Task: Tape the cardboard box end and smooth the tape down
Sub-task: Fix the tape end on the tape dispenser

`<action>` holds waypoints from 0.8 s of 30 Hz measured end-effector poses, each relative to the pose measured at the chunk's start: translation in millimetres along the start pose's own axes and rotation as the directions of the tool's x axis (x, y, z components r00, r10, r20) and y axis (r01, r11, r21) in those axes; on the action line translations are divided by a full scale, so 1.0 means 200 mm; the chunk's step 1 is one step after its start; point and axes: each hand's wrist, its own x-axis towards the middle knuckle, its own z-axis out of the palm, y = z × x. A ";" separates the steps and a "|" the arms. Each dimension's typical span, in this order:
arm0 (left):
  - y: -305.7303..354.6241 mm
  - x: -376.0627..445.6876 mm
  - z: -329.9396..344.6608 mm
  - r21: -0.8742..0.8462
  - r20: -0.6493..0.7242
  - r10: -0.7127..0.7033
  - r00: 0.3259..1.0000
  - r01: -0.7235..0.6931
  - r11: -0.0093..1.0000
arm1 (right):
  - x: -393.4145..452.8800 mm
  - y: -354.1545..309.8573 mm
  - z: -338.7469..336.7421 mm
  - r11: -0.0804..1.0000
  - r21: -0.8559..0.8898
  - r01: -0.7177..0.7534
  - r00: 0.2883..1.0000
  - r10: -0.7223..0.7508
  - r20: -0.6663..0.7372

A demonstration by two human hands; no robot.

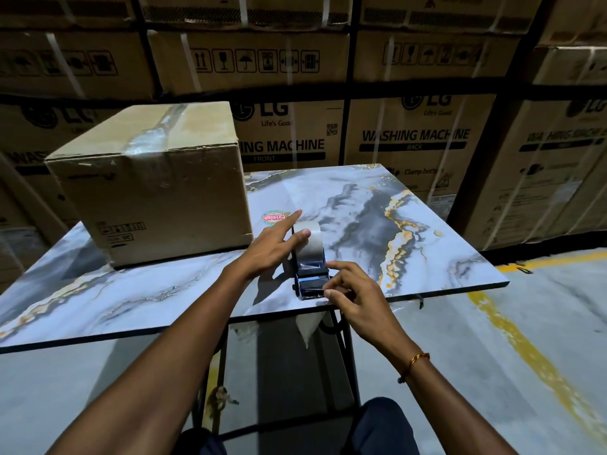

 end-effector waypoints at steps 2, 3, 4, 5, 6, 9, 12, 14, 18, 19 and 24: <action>0.01 -0.07 0.01 0.134 -0.153 0.048 0.987 -0.028 0.991 | 0.00 -0.02 0.02 0.999 0.034 -0.022 0.999 0.023 -0.040; 0.01 -0.12 0.03 0.165 -0.255 0.091 0.963 -0.050 0.985 | 0.01 -0.03 0.02 0.999 0.045 -0.029 0.998 0.032 -0.054; 0.03 -0.18 0.05 0.162 -0.353 0.130 0.926 -0.077 0.984 | 0.01 -0.04 0.03 0.998 0.055 -0.035 0.997 0.039 -0.065; 0.04 -0.26 0.07 0.127 -0.427 0.148 0.892 -0.103 0.987 | 0.01 -0.04 0.03 0.997 0.063 -0.040 0.996 0.044 -0.072; 0.05 -0.33 0.10 0.062 -0.455 0.144 0.879 -0.129 0.990 | 0.01 -0.04 0.04 0.997 0.068 -0.044 0.996 0.049 -0.076; 0.10 -0.53 0.18 -0.208 -0.339 0.058 0.939 -0.135 0.969 | 0.00 -0.05 0.04 0.997 0.061 -0.052 0.996 0.056 -0.073; 0.12 -0.57 0.27 -0.325 -0.264 -0.019 0.964 -0.071 0.943 | 0.00 -0.05 0.03 0.997 0.046 -0.057 0.996 0.060 -0.068; 0.14 -0.54 0.30 -0.439 -0.264 -0.100 0.959 -0.027 0.898 | 0.00 -0.06 0.03 0.997 0.034 -0.066 0.996 0.068 -0.060; 0.14 -0.51 0.31 -0.589 -0.247 -0.226 0.942 0.040 0.807 | 0.00 -0.07 0.00 0.997 0.030 -0.074 0.997 0.075 -0.025; 0.13 -0.50 0.31 -0.618 -0.230 -0.253 0.940 0.060 0.784 | 0.00 -0.07 -0.01 0.993 0.063 -0.096 0.995 0.097 -0.007; 0.13 -0.48 0.29 -0.650 -0.158 -0.282 0.946 0.115 0.751 | 0.02 -0.09 -0.03 0.833 0.460 -0.307 0.945 0.326 0.040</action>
